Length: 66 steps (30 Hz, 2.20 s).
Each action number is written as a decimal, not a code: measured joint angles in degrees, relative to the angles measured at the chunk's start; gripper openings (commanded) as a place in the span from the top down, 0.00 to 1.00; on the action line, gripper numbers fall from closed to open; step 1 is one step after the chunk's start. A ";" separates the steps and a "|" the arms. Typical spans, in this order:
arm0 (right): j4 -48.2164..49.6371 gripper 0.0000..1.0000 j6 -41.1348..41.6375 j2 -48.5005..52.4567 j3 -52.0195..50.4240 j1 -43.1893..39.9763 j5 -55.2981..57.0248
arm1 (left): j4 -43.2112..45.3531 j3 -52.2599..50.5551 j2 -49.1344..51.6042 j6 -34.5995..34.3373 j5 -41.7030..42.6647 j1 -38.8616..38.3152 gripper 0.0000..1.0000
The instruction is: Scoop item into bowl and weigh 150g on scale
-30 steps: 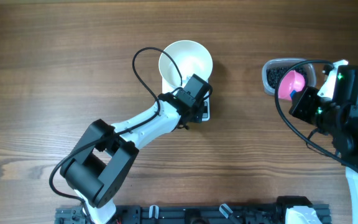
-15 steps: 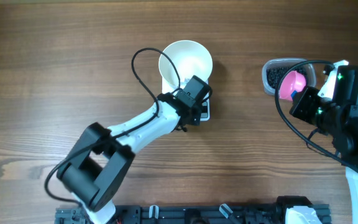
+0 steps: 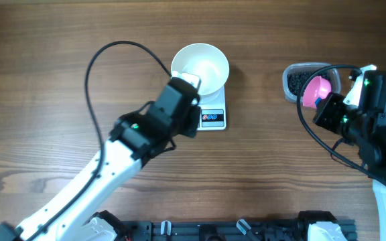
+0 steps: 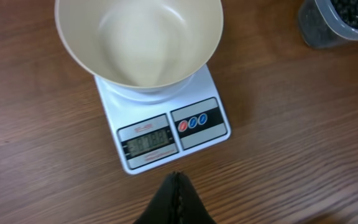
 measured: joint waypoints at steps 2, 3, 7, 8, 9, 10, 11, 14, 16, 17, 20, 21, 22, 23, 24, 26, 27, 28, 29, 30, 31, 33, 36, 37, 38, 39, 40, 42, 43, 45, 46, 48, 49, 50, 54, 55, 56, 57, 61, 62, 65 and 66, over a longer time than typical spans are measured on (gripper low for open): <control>0.00 0.96 0.00 0.00 0.00 0.00 0.02 | -2.25 0.00 -1.75 3.67 1.40 1.81 0.96; 0.00 0.96 0.00 0.00 0.00 0.00 0.02 | -3.23 0.00 -2.25 5.55 2.12 2.89 0.96; 0.00 0.96 0.00 0.00 0.00 0.00 0.00 | -6.32 -0.02 -2.45 14.49 8.00 8.63 0.96; 0.00 0.96 0.00 0.00 0.00 0.00 0.02 | -6.54 -0.02 -2.40 18.34 11.32 11.28 0.96; 0.00 0.96 0.00 0.00 0.00 0.00 0.02 | -6.49 -0.02 -2.38 20.02 12.63 12.37 0.96; 0.00 0.96 0.00 0.00 0.00 0.00 0.02 | -6.45 -0.02 -2.32 21.11 13.94 13.35 0.96; 0.00 0.96 0.00 0.00 0.00 0.00 0.02 | -6.23 -0.02 -1.86 24.57 17.33 15.69 0.96; 0.00 0.96 0.00 0.00 0.00 0.00 0.02 | -5.86 -0.02 -0.68 28.35 21.24 19.10 0.95; 0.00 0.96 0.00 0.00 0.00 0.00 0.02 | -5.86 -0.02 -0.04 30.38 22.47 20.35 0.85; -0.02 0.96 0.00 0.00 0.00 0.00 0.02 | -5.84 -0.02 0.24 31.65 22.97 20.48 0.77; 0.00 0.96 0.00 0.00 0.00 0.00 0.02 | -5.84 -0.02 1.05 33.90 24.11 20.48 0.43; -0.02 0.96 0.00 0.00 0.00 0.00 0.02 | -5.79 -0.02 1.38 34.64 24.26 20.50 0.00; -0.02 0.96 0.00 0.00 0.00 0.00 0.02 | -5.68 -0.02 1.57 35.04 24.20 20.50 0.00; -0.04 0.96 0.00 0.00 0.00 0.00 0.02 | -5.64 -0.02 1.70 35.10 24.22 20.50 0.00; -0.04 0.96 0.00 0.00 0.00 0.00 0.02 | -5.62 -0.02 1.81 35.36 24.20 20.50 0.00; -0.02 0.96 0.00 0.00 0.00 0.00 0.02 | -5.44 -0.02 1.84 35.43 24.20 20.50 0.00; -0.04 0.96 0.00 0.00 0.00 0.00 0.02 | -5.33 -0.02 1.84 35.45 24.20 20.50 0.00; -0.04 0.96 0.00 0.00 0.00 0.00 0.02 | -5.33 -0.02 1.84 35.45 24.20 20.50 0.00; -0.04 0.96 0.00 0.00 0.00 0.00 0.02 | -5.33 -0.02 1.84 35.47 24.20 20.50 0.00; -0.04 0.96 0.00 0.00 0.00 0.00 0.02 | -5.35 -0.02 1.84 35.45 24.20 20.50 0.00; -0.04 0.96 -0.02 0.00 0.00 0.00 0.02 | -5.46 -0.02 1.84 35.45 24.20 20.50 0.00; -0.02 0.96 -0.02 0.00 0.00 0.00 0.02 | -6.16 -0.02 1.84 35.47 24.22 20.50 0.00; -0.02 0.96 -0.20 0.00 0.00 0.00 0.02 | -6.10 -0.02 1.84 37.66 24.20 20.50 0.00; -0.02 0.96 -0.44 0.00 0.00 0.00 0.02 | -5.97 -0.02 1.84 38.97 24.20 20.50 0.00; -0.04 0.96 -0.57 0.00 0.00 0.00 0.04 | -5.84 -0.02 1.84 40.54 24.22 20.50 0.00; -0.04 0.96 -0.66 0.00 0.00 0.00 0.04 | -5.84 -0.02 1.84 42.10 24.24 20.50 0.00; -0.04 0.96 -0.83 0.00 0.00 0.00 0.04 | -5.86 -0.02 1.84 43.74 24.24 20.50 0.00; -0.04 0.96 -0.87 0.00 0.00 0.00 0.20 | -5.86 -0.02 1.84 46.82 24.24 20.50 0.00; -0.04 0.96 -0.85 0.00 0.00 0.00 0.20 | -5.86 -0.02 1.84 48.15 24.24 20.50 0.00; -0.04 0.96 -0.92 0.00 0.00 0.00 0.20 | -5.86 -0.02 1.84 50.25 24.24 20.50 0.00; -0.04 0.96 -1.03 0.00 0.00 0.00 0.20 | -5.84 -0.02 1.84 51.43 24.24 20.50 0.00; -0.04 0.96 -1.11 0.00 0.00 0.00 0.20 | -5.86 -0.02 1.84 52.92 24.26 20.70 0.00; -0.04 0.96 -1.27 0.00 0.00 0.00 0.20 | -5.84 -0.02 1.84 53.48 24.28 20.96 0.00; -0.04 0.96 -1.29 0.00 0.00 0.00 0.20 | -5.86 -0.02 1.84 53.83 24.37 21.24 0.00; -0.04 0.96 -1.49 0.02 0.00 0.00 0.20 | -5.84 -0.02 1.84 54.84 24.83 23.17 0.00; -0.04 0.96 -1.49 0.02 0.00 0.00 0.20 | -5.84 -0.02 1.84 54.95 25.07 23.50 0.00; -0.04 0.96 -1.49 0.02 0.00 0.00 0.20 | -5.86 -0.02 1.84 54.99 25.35 23.74 0.00; -0.04 0.96 -1.49 0.02 0.00 0.00 0.20 | -5.84 -0.02 1.84 55.01 25.73 23.98 0.00; -0.04 0.96 -1.49 0.02 0.00 0.00 0.20 | -5.86 -0.02 1.84 55.21 26.40 24.15 0.00; -0.04 0.96 -1.49 0.02 0.00 0.00 0.20 | -5.84 -0.02 1.84 55.21 26.58 24.15 0.00; -0.04 0.96 -1.49 0.02 0.00 0.00 0.20 | -5.86 -0.02 1.84 55.23 26.64 24.15 0.00; -0.04 0.96 -1.49 0.02 0.00 0.00 0.20 | -5.86 -0.02 1.84 55.25 26.75 24.15 0.00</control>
